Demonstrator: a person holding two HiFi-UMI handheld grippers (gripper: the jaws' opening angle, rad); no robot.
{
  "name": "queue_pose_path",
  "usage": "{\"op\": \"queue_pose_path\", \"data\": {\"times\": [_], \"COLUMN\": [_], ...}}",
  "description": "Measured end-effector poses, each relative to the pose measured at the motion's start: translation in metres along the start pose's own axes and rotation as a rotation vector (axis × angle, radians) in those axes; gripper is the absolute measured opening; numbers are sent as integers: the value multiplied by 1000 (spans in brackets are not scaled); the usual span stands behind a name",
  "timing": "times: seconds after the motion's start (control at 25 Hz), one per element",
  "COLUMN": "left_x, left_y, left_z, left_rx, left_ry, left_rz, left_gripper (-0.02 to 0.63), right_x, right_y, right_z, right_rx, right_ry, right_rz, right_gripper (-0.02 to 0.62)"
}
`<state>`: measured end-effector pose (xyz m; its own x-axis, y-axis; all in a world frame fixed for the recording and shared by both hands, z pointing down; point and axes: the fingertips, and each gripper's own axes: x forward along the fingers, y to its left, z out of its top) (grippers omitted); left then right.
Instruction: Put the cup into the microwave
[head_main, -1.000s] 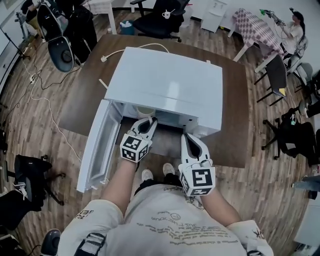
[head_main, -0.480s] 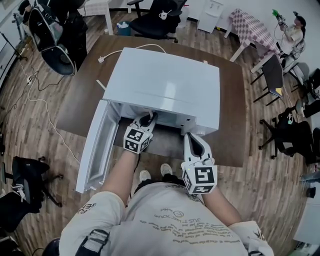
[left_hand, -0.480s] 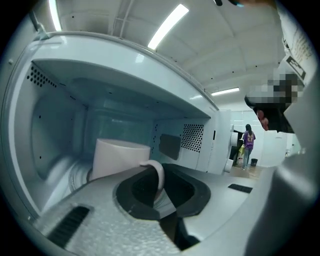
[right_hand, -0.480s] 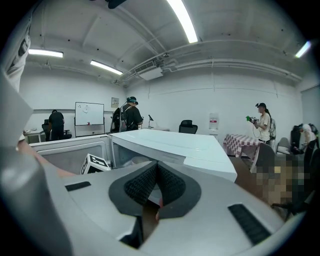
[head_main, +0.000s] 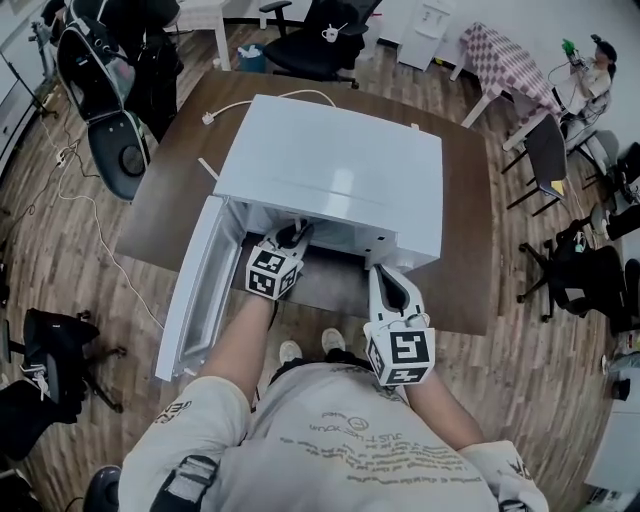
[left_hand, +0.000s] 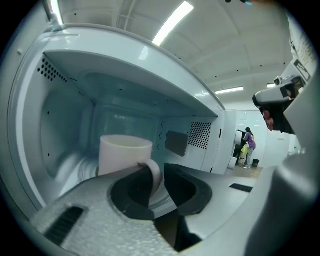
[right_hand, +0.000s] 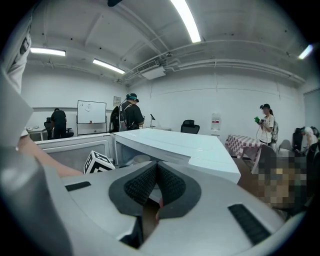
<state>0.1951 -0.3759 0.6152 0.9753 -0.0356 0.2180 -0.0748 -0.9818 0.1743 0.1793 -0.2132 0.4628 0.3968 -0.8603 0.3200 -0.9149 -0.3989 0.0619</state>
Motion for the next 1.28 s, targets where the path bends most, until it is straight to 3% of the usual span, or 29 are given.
{"op": "queue_pose_path", "data": {"times": [0.12,0.32,0.56,0.8,0.96,1.12,1.28], "left_x": [-4,-10,-24,-43,-66,-92,-119], "left_y": [4,15,27,18,11,-2,-17], "left_z": [0,-15,-28,-11,7,27,51], "left_rx": [32,150,88,81,50,17,39], "left_ry": [28,132,139,92,62,53,40], "left_rz": [34,125,164,205,266,298,341], "left_gripper": [74,109,124,124,27,15,14], "right_x": [1,2,4,13,24,36,46], "right_y": [4,8,8,9,21,38,56], "right_z": [1,0,-3,-1,2,9,15], "right_rx": [-6,-11,-12,2,10,16,22], "right_ry": [-2,-1,7,-2,-15,-33,-51], "right_rz": [13,30,42,73,122,179,245], "right_gripper": [14,14,14,14,14,14,14]}}
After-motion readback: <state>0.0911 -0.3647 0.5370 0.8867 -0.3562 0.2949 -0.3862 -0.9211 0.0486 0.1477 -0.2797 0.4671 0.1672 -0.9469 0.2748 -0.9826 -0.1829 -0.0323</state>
